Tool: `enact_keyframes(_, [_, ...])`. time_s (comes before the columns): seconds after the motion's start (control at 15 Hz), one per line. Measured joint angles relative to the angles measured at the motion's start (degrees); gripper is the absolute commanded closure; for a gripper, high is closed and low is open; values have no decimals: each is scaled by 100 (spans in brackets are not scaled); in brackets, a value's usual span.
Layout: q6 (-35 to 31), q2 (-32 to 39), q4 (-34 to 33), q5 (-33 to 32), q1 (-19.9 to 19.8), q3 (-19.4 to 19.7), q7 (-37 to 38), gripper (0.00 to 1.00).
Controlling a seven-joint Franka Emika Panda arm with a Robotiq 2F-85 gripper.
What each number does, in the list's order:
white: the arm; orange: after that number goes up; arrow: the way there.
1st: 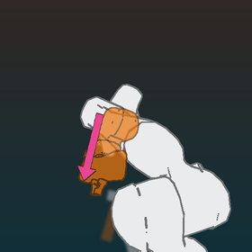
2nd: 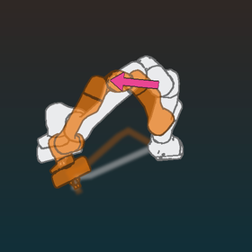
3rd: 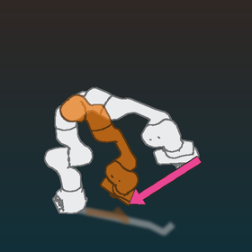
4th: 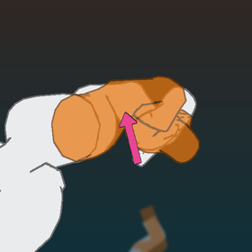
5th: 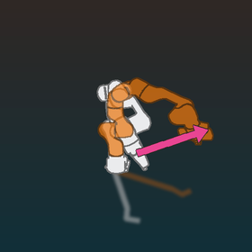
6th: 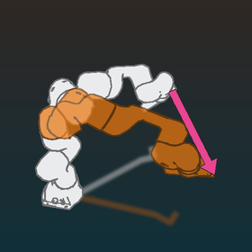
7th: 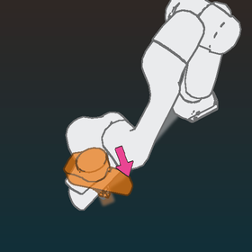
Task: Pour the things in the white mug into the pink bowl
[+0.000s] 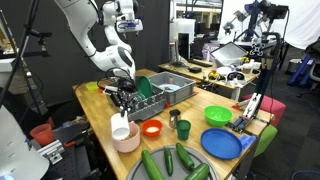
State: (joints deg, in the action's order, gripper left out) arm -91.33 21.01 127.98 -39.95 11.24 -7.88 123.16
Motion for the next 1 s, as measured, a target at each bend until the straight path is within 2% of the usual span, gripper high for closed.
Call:
enact_keyframes(0.07, [11, 74, -75, 0, 14, 4, -24, 91])
enact_keyframes(0.4, [-3, 112, -103, 0, 26, 5, -25, 91])
enact_keyframes(0.47, [-3, 112, -103, 0, 28, 5, -25, 98])
enact_keyframes(1.0, [59, 149, -136, -67, 172, 20, 188, 98])
